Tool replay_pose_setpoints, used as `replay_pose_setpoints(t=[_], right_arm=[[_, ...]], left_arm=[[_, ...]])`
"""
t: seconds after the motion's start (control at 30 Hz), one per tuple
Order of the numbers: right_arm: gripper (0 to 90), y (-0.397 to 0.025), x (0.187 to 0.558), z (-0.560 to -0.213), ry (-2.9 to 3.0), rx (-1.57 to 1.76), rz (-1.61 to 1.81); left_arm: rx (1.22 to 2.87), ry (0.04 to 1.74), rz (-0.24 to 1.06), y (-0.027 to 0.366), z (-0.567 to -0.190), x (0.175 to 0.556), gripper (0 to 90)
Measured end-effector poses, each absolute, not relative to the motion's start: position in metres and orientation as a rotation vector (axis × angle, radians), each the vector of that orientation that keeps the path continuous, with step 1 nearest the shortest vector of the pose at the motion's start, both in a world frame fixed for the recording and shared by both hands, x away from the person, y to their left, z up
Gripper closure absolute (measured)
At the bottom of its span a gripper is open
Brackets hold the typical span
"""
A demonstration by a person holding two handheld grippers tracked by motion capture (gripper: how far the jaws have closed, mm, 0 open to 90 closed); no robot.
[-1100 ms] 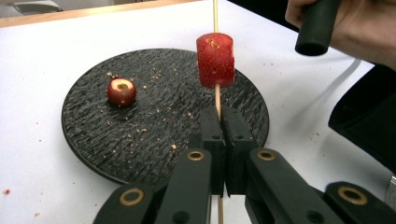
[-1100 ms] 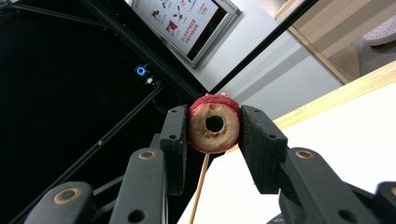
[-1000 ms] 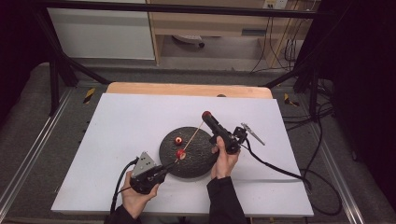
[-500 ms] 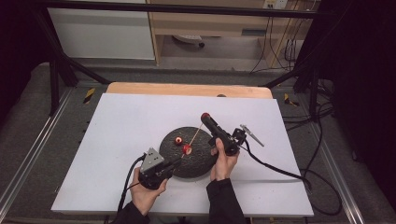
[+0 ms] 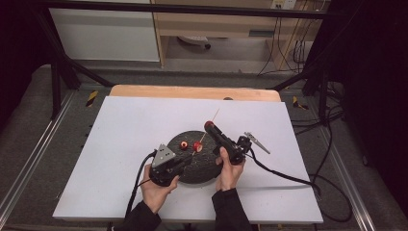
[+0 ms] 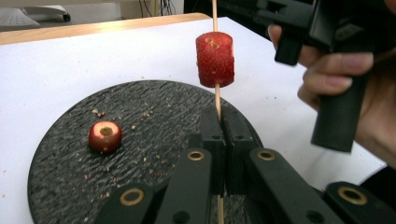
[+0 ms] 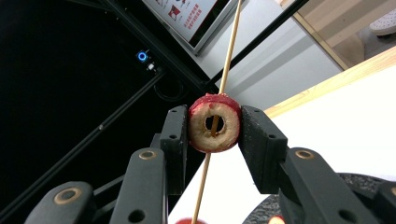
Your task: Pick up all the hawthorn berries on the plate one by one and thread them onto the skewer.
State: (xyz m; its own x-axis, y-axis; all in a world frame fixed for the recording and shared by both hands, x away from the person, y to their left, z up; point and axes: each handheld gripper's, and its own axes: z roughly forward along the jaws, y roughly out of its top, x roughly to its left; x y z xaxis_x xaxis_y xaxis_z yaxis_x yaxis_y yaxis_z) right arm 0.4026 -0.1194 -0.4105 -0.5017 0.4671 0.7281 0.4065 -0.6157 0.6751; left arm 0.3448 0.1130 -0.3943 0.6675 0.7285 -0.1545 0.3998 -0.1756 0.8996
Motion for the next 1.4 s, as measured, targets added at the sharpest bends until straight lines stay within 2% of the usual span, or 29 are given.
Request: replay_pose_setpoints(t=[0.7,0.83,0.9,0.93,1.1,1.13,1.17,1.3,1.4], right_arm=[[61.9,-0.117,0.394,-0.416,1.473,1.528,2.250],[52.1,-0.121,0.393,-0.411,1.527,1.501,2.197],[43.2,-0.127,0.392,-0.404,1.581,1.465,2.147],[43.2,-0.127,0.392,-0.404,1.581,1.465,2.147],[23.8,-0.136,0.393,-0.398,1.717,1.415,2.043],[16.6,-0.138,0.394,-0.397,1.782,1.392,1.986],[16.6,-0.138,0.394,-0.397,1.782,1.392,1.986],[6.6,-0.141,0.395,-0.400,1.903,1.364,1.873],[4.1,-0.142,0.396,-0.401,1.979,1.338,1.815]], left_arm=[[1.804,0.884,0.363,0.112,-0.393,0.355,88.7],[1.806,0.868,0.366,0.119,-0.391,0.352,88.7],[1.814,0.860,0.369,0.124,-0.390,0.351,88.7],[1.816,0.857,0.367,0.127,-0.390,0.351,88.7],[1.850,0.837,0.359,0.144,-0.393,0.348,88.7],[1.856,0.840,0.364,0.147,-0.394,0.347,88.7],[1.862,0.844,0.358,0.151,-0.395,0.347,88.7],[1.885,0.837,0.363,0.164,-0.398,0.344,88.7],[1.901,0.841,0.368,0.177,-0.401,0.341,88.7]])
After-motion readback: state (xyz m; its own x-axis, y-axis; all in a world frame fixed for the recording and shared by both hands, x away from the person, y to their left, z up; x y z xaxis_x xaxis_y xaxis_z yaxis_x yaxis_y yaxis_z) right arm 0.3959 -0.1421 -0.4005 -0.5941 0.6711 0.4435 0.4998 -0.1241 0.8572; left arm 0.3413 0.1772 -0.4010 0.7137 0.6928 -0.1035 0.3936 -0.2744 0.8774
